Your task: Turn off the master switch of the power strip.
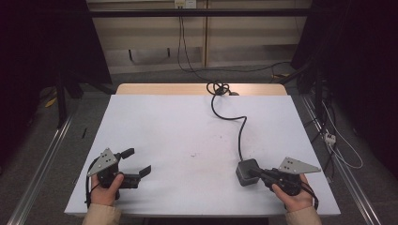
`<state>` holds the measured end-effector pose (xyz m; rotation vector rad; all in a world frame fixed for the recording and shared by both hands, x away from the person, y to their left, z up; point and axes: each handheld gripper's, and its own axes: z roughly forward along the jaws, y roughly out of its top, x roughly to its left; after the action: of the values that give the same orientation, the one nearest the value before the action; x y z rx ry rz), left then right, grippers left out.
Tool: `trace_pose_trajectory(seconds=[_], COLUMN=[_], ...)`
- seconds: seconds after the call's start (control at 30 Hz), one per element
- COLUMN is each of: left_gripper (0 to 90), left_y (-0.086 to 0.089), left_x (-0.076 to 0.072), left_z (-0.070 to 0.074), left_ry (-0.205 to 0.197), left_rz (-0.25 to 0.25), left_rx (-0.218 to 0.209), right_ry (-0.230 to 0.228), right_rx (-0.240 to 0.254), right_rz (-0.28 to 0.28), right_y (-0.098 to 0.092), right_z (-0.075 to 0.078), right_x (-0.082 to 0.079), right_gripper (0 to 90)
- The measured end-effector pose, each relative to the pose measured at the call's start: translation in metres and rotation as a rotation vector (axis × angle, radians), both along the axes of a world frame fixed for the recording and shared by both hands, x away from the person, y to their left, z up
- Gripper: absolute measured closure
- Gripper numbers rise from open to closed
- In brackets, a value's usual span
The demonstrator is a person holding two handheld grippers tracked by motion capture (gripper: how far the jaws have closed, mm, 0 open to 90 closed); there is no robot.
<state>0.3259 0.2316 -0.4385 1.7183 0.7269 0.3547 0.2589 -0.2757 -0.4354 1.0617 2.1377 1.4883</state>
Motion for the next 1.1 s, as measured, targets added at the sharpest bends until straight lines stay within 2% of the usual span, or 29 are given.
trace_pose_trajectory(seconds=[0.83,1.1], left_gripper=[3.3,3.3], left_y=[-0.0007,-0.0009], left_x=[0.0000,-0.0002], left_z=[-0.0001,0.0001], left_ry=[-0.002,-0.004], left_rz=[0.000,0.000], left_rx=[0.000,0.000], right_ry=[-0.006,-0.002], right_rx=[-0.014,-0.033], right_rz=[0.005,0.007], right_y=[0.0004,0.0016], right_z=[0.0004,0.0014], right_x=[0.0000,0.0002], right_gripper=[90.0,90.0])
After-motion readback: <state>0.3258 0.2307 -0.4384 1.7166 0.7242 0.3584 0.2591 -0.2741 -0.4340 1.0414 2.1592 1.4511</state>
